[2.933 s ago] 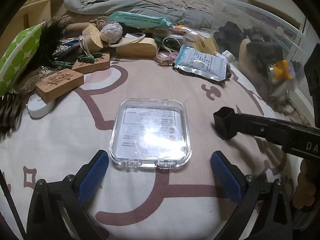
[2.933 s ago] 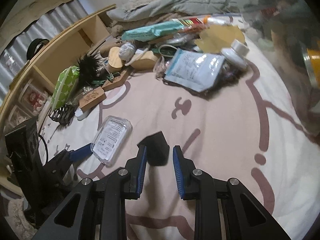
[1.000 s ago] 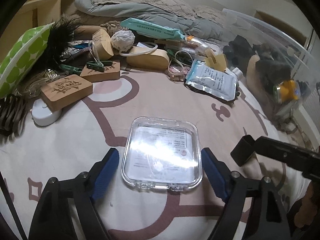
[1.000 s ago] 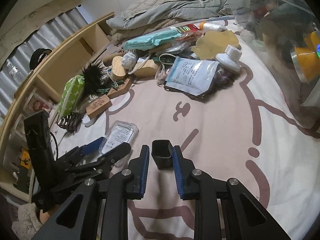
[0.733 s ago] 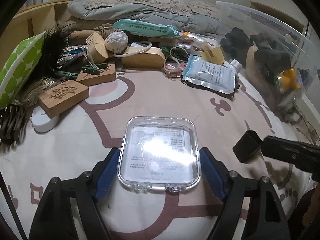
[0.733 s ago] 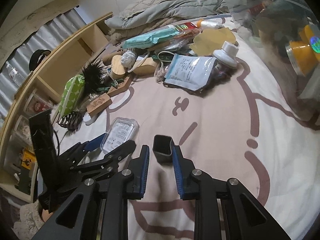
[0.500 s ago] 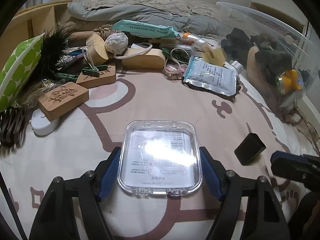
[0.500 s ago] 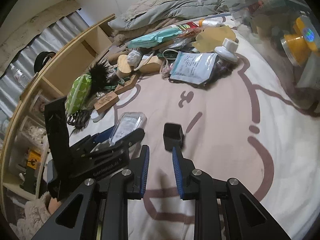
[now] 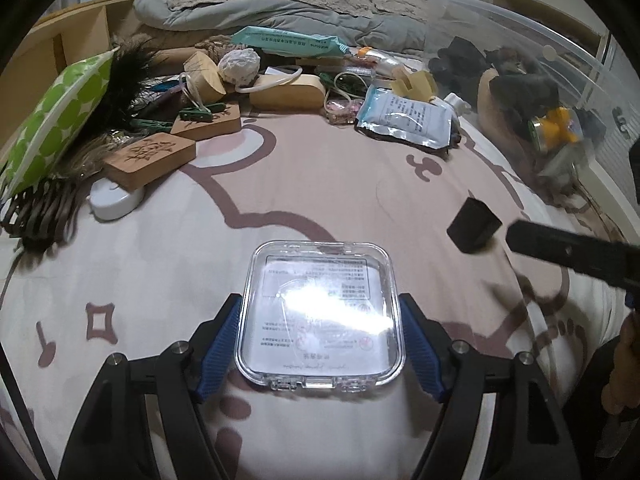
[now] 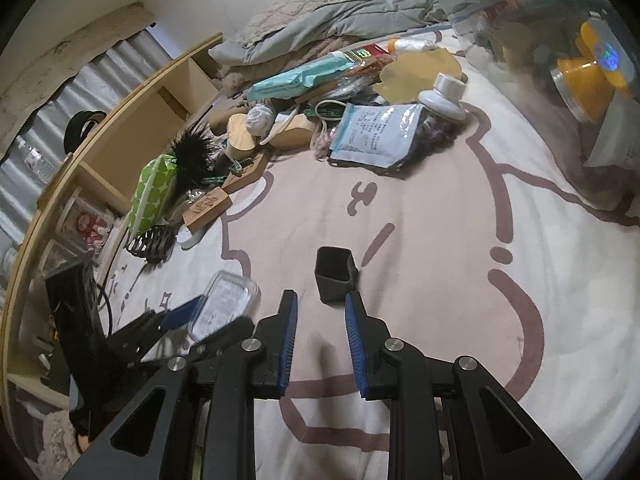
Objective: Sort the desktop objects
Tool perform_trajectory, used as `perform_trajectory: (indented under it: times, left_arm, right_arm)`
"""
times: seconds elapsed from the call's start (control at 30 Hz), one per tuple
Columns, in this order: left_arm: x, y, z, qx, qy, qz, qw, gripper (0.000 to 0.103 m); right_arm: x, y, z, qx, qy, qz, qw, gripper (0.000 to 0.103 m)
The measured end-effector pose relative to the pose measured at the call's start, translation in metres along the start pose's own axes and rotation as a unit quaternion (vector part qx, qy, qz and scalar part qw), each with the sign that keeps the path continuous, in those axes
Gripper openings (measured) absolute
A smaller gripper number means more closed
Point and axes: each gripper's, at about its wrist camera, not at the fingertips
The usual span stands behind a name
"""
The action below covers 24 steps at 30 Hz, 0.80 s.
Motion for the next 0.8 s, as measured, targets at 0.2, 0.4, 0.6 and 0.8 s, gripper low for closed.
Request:
perform_trajectory:
  times: [0.2,0.4,0.6,0.8]
  left_arm:
    - [0.000,0.003,0.002,0.013,0.005,0.002,0.9999,0.078]
    - [0.001,0.006,0.003,0.020,0.007,0.006,0.9998,0.082]
    - [0.002,0.006,0.004,0.018,0.006,0.004,0.9998,0.082]
    - [0.002,0.006,0.004,0.017,0.007,0.003,0.9998,0.083]
  right_arm:
    - [0.003,0.003,0.006,-0.004,-0.005,0.010,1.000,0.025]
    - [0.004,0.002,0.012,-0.024,-0.008,0.009,1.000,0.025]
    - [0.009,0.000,0.017,-0.020,-0.010,-0.001,1.000,0.026]
    - [0.007,-0.005,0.012,-0.038,0.009,-0.002,0.999,0.086]
Point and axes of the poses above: each gripper's, at about its wrist camera, not at the fingertips, and z roughly the way its jaws point, y to its right, x to its top, and after that the axes turned 15 degrees about -y, right-handed
